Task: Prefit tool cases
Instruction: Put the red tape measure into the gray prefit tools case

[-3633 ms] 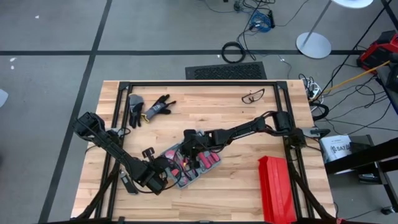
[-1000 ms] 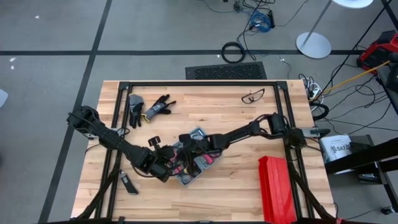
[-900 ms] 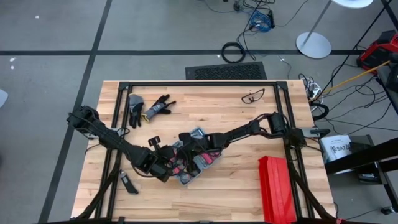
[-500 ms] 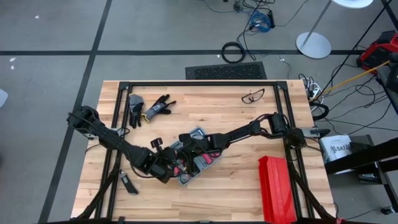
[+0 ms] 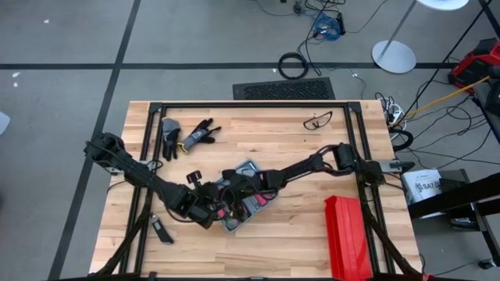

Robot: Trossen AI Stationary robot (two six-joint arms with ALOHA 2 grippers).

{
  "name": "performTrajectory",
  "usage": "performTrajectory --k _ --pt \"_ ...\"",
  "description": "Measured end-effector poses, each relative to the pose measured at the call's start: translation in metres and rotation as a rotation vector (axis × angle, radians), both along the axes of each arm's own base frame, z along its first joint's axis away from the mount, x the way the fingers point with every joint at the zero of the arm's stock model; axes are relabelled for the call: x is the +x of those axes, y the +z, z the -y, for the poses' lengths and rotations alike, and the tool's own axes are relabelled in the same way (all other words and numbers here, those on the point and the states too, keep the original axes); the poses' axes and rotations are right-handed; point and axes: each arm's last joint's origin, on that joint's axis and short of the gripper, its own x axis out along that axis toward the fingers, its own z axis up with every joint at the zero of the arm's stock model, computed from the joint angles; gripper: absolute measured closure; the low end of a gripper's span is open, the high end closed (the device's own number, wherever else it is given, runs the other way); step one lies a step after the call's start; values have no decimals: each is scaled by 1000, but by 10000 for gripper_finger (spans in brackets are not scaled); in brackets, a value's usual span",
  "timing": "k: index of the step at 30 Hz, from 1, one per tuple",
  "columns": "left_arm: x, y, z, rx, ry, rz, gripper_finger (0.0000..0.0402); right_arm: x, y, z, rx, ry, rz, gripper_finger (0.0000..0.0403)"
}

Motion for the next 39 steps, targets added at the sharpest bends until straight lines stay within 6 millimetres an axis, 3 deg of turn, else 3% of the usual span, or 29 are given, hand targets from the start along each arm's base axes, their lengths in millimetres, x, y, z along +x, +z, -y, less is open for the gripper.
performTrajectory --k 12,18,27,31,39 --pt "0 0 2 -6 -2 13 379 0 2 -4 4 7 16 403" --pt "0 1 2 11 3 23 379 4 -20 -2 -5 -11 24 403" --pt "0 1 2 13 3 29 379 5 -16 -1 -10 -8 47 403" --pt "3 1 3 7 4 59 379 2 -8 -5 -44 0 23 403" --pt "14 1 1 -42 -2 111 379 -14 28 -1 -125 -66 -80 403"
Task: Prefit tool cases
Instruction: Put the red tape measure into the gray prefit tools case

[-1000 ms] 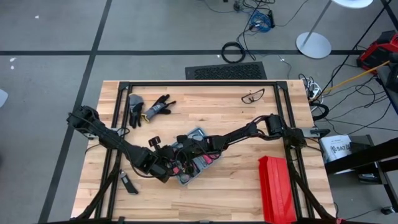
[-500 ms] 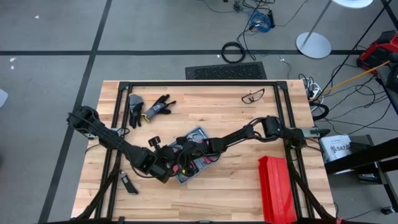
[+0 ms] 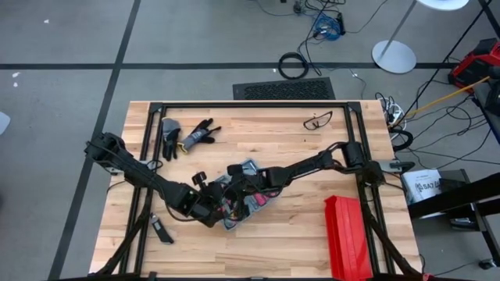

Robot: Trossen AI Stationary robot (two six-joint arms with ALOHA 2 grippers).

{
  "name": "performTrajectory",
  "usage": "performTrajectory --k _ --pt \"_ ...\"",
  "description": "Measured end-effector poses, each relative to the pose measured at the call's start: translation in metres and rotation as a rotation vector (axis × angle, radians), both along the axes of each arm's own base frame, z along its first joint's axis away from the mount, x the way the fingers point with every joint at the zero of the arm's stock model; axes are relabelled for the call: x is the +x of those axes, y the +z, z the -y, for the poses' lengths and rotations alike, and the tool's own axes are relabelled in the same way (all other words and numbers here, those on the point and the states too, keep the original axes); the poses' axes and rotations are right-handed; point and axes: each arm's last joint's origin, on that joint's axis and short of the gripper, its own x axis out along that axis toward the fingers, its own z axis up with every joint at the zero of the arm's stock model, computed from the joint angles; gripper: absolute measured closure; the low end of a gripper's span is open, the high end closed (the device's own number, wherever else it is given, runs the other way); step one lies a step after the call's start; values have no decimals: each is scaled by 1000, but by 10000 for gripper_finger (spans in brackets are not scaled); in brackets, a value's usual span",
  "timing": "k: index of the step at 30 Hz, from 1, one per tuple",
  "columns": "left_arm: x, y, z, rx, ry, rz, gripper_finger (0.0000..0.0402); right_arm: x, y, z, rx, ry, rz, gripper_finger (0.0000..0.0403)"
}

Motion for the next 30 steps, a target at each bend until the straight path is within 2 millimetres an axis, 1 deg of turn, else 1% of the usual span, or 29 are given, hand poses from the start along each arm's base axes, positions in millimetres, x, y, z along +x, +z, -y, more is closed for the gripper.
performTrajectory --k 3,8,16,23,28,30 --pt "-4 -9 -3 -23 3 -31 379 -6 1 1 2 -11 -69 403" --pt "-12 -21 -6 -59 31 -76 393 -15 -7 -1 16 -36 -196 403" --pt "-19 -38 -16 -104 86 -94 399 -16 -6 -5 33 -36 -190 403" --pt "-21 -41 -18 -108 99 -101 400 -15 -5 -6 41 -42 -184 403" --pt "-25 -51 -20 -156 116 -83 401 -14 -4 -6 44 -45 -170 403" --pt "-26 -52 -19 -167 132 -69 401 -14 -4 -6 44 -45 -170 403"
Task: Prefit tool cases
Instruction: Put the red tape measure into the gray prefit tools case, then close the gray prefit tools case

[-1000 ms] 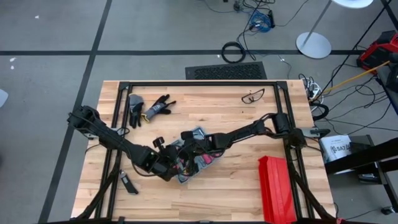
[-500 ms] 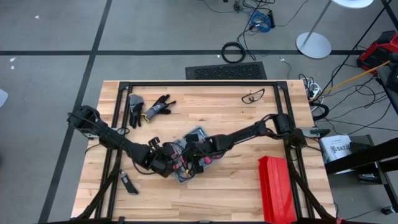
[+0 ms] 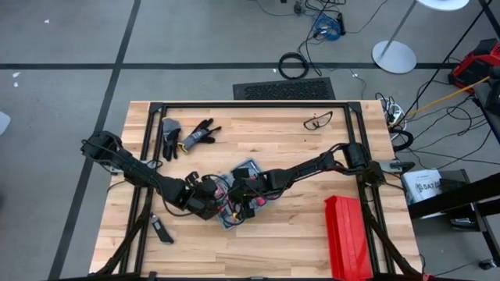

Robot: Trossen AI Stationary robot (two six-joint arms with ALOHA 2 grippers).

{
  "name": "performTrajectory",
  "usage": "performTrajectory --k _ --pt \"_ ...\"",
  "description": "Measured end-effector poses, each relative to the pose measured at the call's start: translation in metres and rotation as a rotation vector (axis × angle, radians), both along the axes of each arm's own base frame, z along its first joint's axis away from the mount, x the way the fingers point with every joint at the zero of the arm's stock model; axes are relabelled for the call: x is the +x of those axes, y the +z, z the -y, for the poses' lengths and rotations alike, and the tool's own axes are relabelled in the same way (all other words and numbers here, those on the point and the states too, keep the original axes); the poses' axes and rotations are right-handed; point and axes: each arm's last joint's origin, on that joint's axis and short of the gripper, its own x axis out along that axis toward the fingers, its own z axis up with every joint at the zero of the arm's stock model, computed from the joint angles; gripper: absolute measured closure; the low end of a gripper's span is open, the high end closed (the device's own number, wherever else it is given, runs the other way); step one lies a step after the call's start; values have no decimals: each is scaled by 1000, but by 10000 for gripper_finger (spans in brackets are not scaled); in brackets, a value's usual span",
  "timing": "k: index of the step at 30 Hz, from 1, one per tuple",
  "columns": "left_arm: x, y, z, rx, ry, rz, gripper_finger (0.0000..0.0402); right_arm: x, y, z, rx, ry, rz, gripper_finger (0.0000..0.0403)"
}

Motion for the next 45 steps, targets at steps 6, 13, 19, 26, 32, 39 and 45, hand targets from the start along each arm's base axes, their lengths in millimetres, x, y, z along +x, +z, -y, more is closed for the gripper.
performTrajectory --k 6,13,19,26,32,39,45 --pt "9 22 11 13 -71 72 401 0 1 0 4 -3 6 403" --pt "11 41 11 28 -98 137 401 -2 19 0 8 -6 47 403" --pt "2 49 15 -18 -96 141 401 -26 45 20 -212 -193 -78 403" --pt "-31 49 35 -67 -19 49 401 -86 38 68 -234 -395 -327 403" --pt "-45 44 55 -103 8 63 401 -147 22 85 -74 -533 -321 403" --pt "-42 20 53 -58 33 48 401 -173 1 73 31 -569 -270 403" --pt "-36 10 49 -29 61 19 402 -171 -1 61 66 -539 -221 403"
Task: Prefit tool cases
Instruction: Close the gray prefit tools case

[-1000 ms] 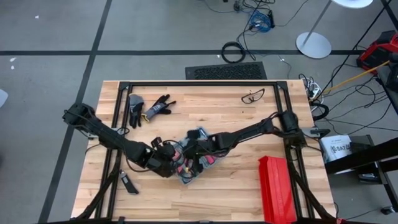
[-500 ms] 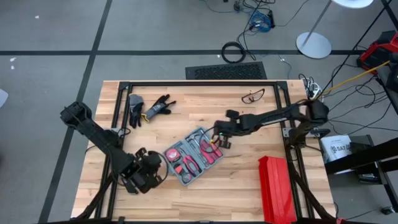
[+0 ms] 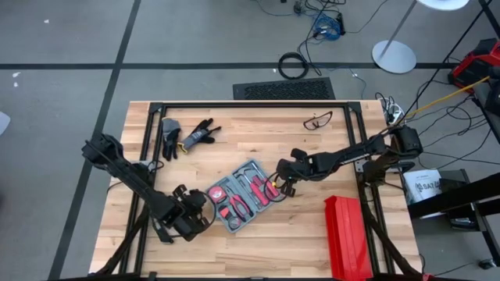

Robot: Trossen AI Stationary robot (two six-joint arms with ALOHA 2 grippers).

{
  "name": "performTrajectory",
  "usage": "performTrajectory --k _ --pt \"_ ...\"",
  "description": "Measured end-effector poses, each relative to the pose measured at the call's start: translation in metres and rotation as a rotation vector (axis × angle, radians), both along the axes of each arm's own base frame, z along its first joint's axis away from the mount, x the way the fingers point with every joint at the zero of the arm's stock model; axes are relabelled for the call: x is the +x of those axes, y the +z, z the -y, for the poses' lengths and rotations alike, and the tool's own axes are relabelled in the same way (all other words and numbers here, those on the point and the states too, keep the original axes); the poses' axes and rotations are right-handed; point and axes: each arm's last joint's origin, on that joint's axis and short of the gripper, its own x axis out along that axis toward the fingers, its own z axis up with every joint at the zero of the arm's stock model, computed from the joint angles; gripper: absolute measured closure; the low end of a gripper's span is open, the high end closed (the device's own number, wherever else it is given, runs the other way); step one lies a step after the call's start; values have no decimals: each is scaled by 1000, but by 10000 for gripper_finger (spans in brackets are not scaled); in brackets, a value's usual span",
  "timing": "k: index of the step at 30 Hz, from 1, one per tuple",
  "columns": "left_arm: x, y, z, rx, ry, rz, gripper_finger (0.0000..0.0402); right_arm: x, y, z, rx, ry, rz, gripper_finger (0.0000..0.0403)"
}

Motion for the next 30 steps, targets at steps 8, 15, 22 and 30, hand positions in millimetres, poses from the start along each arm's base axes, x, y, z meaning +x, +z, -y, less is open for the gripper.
performTrajectory --k 8,15,22,30 --pt "5 -18 -2 55 13 -60 401 6 -7 -1 3 -4 19 403" --pt "9 -24 -5 96 23 -63 401 18 -27 -8 33 24 46 403" --pt "20 -23 -16 157 15 -31 402 23 -29 -19 58 27 97 403" --pt "31 -23 -33 189 5 -62 402 23 -29 -24 76 41 100 403"
